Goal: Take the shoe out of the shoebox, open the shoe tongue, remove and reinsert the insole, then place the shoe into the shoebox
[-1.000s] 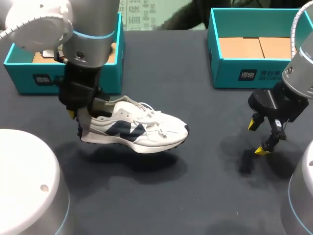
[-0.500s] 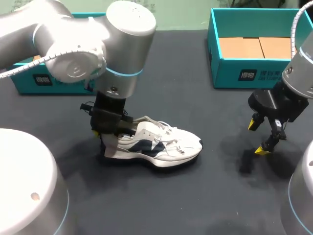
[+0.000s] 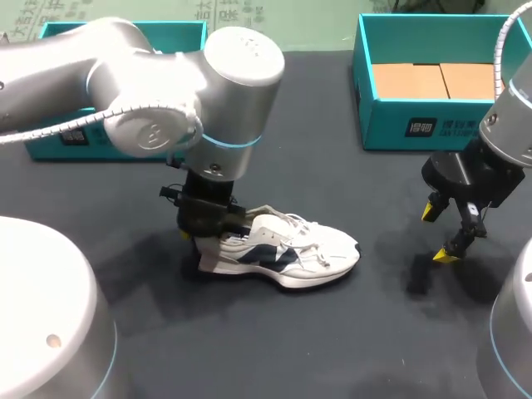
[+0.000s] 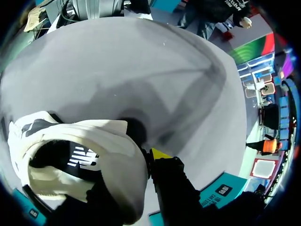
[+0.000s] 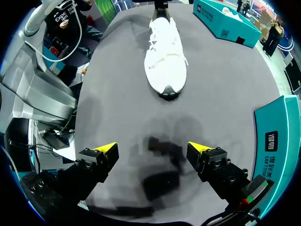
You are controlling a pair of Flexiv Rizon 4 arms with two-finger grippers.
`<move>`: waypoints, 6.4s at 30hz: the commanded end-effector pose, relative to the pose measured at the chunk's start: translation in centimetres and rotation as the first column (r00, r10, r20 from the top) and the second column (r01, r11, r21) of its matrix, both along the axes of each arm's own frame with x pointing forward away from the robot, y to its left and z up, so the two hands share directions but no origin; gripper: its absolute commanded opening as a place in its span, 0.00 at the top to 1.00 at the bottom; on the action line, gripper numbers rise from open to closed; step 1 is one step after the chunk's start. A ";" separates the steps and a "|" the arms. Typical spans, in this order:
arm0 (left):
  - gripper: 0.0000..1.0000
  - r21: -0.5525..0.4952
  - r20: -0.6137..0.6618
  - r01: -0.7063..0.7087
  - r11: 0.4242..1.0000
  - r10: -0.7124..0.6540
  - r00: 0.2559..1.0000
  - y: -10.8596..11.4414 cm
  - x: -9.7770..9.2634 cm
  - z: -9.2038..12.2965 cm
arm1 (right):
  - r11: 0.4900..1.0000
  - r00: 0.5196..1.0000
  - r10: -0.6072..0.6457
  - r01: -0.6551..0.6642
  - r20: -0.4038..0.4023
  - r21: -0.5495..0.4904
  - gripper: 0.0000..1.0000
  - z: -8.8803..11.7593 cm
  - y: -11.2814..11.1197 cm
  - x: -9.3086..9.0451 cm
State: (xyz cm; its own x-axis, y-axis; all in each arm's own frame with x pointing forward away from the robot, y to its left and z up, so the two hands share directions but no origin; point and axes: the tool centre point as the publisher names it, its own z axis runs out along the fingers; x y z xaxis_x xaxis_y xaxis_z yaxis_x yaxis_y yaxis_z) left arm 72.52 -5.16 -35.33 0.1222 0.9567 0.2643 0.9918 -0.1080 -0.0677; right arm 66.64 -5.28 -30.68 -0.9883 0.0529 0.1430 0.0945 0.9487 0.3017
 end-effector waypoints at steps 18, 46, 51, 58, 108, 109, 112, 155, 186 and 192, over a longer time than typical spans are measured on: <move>1.00 -0.060 0.032 0.052 0.997 -0.050 0.998 -0.4 -0.9 -2.4 | 1.000 1.000 0.000 0.000 0.001 -0.001 0.00 0.0 0.0 -0.1; 1.00 -0.060 0.003 0.002 0.998 -0.002 1.000 -0.5 -1.8 -3.4 | 1.000 1.000 0.000 0.000 0.001 -0.001 0.00 0.0 0.0 -0.1; 1.00 -0.051 -0.007 -0.002 0.999 0.002 1.000 -0.7 -2.1 -3.8 | 1.000 1.000 0.000 0.000 0.001 -0.001 0.00 0.0 0.0 -0.1; 0.00 -0.076 0.018 0.014 0.997 -0.012 1.000 0.1 -1.8 -3.1 | 1.000 1.000 0.000 0.000 0.001 -0.001 0.00 0.0 0.0 -0.1; 0.00 -0.392 -0.544 -0.840 0.376 0.641 0.541 6.2 -3.3 7.4 | 1.000 1.000 0.000 0.000 0.001 -0.001 0.00 0.0 0.0 -0.1; 0.00 -0.365 -0.582 -0.875 0.319 0.655 0.482 6.6 -3.3 7.4 | 1.000 1.000 0.000 0.000 0.001 -0.001 0.00 0.0 0.0 -0.1; 0.00 -0.340 -0.628 -0.896 0.285 0.641 0.442 6.8 -3.3 7.5 | 1.000 1.000 0.000 0.000 0.001 -0.001 0.00 0.0 0.0 -0.1; 0.00 -0.002 -0.871 -0.997 -0.075 0.490 -0.035 7.2 -2.0 -0.3 | 1.000 1.000 0.000 0.000 0.001 -0.001 0.00 0.0 0.0 -0.1; 0.00 0.050 -0.911 -0.985 -0.167 0.396 -0.114 3.5 -2.2 -3.1 | 1.000 1.000 0.000 0.000 0.001 -0.001 0.00 0.0 0.0 -0.1; 0.00 0.050 -0.911 -0.985 -0.167 0.396 -0.114 3.5 -2.2 -3.1 | 1.000 1.000 0.000 0.000 0.001 -0.001 0.00 0.0 0.0 -0.1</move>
State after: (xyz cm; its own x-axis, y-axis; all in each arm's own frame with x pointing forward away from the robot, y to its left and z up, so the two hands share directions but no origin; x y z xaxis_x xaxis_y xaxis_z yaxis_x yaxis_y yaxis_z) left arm 70.74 -1.66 -38.53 -0.9890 0.1394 0.0500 0.0015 0.3471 -0.9378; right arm 66.64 -5.27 -30.68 -0.9883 0.0529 0.1430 0.0944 0.9487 0.3017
